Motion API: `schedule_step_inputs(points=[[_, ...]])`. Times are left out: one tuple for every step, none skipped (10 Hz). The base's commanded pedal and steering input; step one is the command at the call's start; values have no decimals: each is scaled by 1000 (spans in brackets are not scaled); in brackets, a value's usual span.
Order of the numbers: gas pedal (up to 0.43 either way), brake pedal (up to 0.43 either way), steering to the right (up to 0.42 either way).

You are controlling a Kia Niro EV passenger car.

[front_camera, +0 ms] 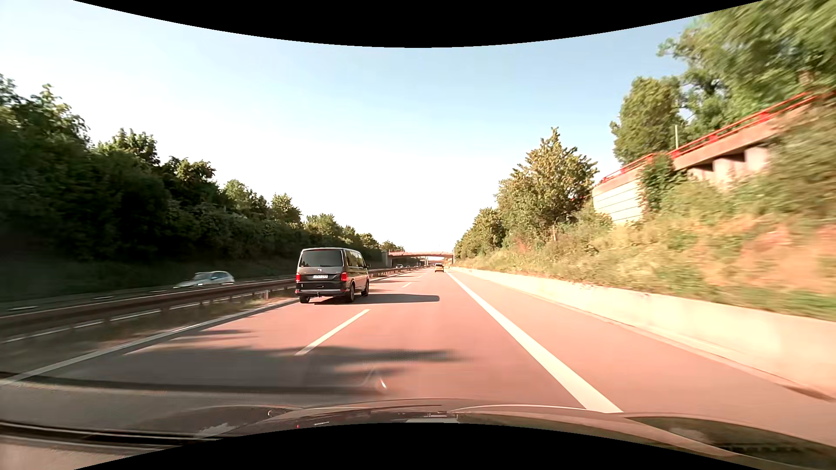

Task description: Follow the waypoints while adhering to traffic rules and regulations

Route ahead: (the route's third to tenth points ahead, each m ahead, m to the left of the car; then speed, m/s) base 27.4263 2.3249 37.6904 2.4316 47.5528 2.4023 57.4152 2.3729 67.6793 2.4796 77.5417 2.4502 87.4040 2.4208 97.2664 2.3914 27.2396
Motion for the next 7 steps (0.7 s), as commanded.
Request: schedule_step_inputs(points=[[248, 6, -1], [260, 6, -1], [260, 6, -1], [260, 6, -2], [260, 6, -1], [260, 6, -1], [260, 6, -1]])
